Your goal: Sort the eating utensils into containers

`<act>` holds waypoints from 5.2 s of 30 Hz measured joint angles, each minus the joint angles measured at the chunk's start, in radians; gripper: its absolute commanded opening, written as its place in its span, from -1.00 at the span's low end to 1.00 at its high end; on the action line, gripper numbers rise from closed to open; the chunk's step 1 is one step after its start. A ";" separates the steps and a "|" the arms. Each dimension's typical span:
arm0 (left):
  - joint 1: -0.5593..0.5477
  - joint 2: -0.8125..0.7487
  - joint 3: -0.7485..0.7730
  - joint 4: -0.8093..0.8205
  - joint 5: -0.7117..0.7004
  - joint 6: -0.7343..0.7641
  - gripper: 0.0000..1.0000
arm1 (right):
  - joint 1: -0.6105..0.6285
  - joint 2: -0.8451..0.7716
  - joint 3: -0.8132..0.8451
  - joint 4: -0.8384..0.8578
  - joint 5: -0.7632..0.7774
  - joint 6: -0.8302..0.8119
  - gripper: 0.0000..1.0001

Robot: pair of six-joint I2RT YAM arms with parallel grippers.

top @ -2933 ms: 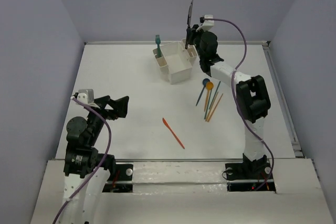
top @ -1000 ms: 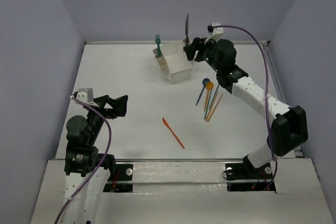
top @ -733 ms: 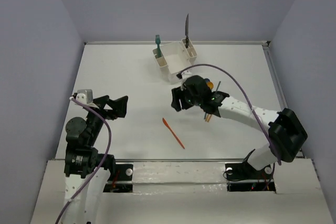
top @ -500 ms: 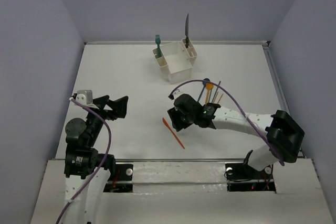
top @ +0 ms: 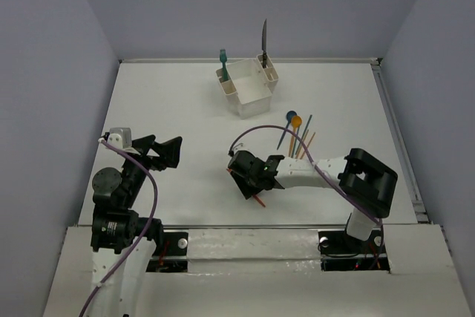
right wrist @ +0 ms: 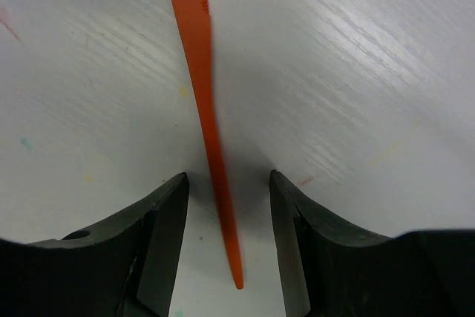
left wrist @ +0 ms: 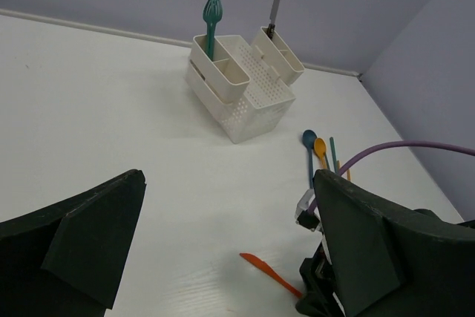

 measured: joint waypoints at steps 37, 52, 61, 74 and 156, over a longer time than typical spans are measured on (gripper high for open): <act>0.000 -0.011 0.000 0.001 0.004 0.000 0.98 | -0.134 -0.286 -0.080 0.266 0.043 -0.025 -1.00; 0.000 0.018 0.000 0.000 0.014 0.000 0.98 | -0.616 -0.061 0.230 0.937 -0.031 -0.114 -1.00; 0.000 0.044 0.000 0.000 0.021 0.001 0.98 | -0.708 0.299 0.557 1.084 -0.047 -0.152 -1.00; 0.000 0.079 0.000 0.000 0.028 0.002 0.98 | -0.736 0.586 0.822 1.126 -0.066 -0.259 -1.00; -0.069 -0.039 0.000 0.008 0.056 0.007 0.98 | -0.825 -0.111 -0.170 0.211 -0.014 0.025 -0.18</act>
